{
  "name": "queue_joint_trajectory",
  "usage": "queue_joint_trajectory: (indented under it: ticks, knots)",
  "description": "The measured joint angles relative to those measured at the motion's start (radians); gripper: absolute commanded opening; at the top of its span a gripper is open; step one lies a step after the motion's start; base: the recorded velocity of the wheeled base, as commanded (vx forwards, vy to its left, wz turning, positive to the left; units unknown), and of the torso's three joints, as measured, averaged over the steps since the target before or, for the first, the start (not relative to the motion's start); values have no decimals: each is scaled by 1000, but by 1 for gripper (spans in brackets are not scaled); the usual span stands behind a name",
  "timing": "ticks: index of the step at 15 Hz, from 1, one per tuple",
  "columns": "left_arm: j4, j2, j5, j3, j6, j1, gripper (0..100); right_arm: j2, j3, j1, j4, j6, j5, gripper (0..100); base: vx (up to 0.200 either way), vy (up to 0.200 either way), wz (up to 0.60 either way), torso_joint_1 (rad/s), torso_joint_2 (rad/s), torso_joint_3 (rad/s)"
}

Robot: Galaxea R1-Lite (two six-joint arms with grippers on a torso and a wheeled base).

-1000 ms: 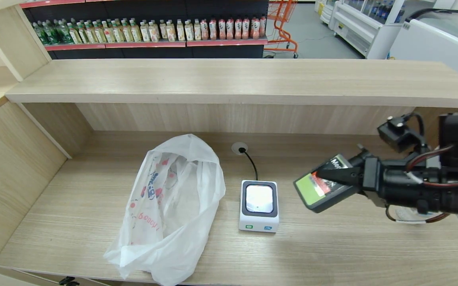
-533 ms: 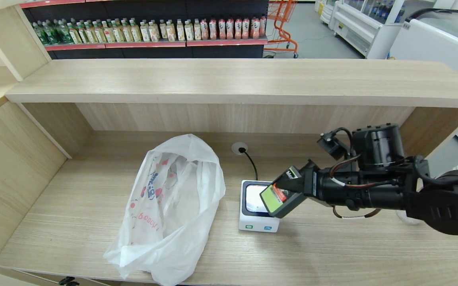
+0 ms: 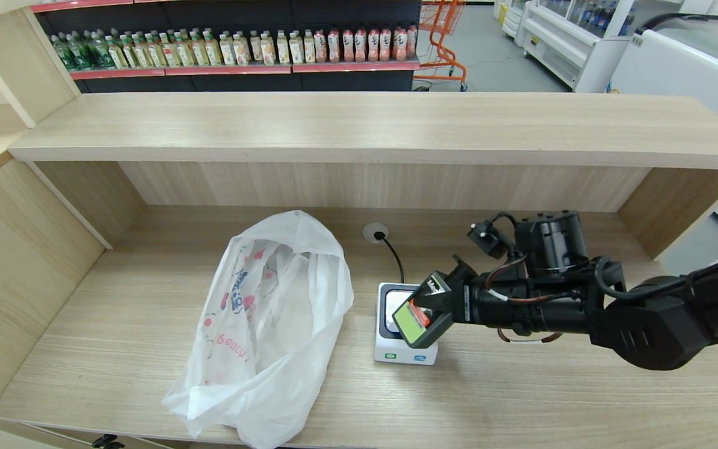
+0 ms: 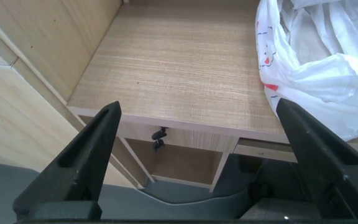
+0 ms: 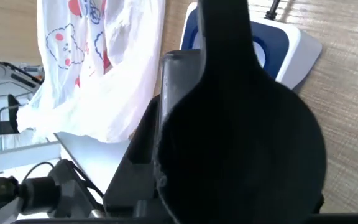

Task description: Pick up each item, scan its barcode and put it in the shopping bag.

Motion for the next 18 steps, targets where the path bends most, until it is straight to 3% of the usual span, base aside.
queue_joint_trajectory:
  ticks: [5, 10, 14, 18]
  knots:
    - [0, 0, 0, 0, 0, 0, 100, 12, -5, 1, -6, -37, 1, 0, 0, 0, 0, 0, 0, 0]
    - [0, 0, 0, 0, 0, 0, 100, -69, 0, -8, -157, -10, 48, 0, 0, 0, 0, 0, 0, 0]
    - [0, 0, 0, 0, 0, 0, 100, -240, 86, -69, -186, -415, 56, 0, 0, 0, 0, 0, 0, 0]
    - [0, 0, 0, 0, 0, 0, 100, -408, 258, -112, -183, -496, 51, 0, 0, 0, 0, 0, 0, 0]
